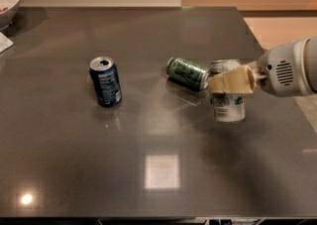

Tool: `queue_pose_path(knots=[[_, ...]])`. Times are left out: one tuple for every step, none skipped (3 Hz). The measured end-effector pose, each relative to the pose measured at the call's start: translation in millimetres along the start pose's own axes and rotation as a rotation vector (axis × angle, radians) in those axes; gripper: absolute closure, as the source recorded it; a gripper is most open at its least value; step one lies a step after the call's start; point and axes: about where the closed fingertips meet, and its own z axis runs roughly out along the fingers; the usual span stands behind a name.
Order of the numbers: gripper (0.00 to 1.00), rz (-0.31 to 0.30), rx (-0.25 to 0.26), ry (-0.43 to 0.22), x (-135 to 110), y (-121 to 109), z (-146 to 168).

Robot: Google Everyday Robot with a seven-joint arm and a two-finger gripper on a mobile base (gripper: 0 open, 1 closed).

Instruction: Place 7up can upright

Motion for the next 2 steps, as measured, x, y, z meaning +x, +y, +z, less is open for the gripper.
queue_pose_path(knots=[[1.0, -0.049, -0.023, -0.031, -0.4, 0.6, -1.7], [1.0, -0.07, -0.093, -0.121, 1.0, -3.0, -4.1]])
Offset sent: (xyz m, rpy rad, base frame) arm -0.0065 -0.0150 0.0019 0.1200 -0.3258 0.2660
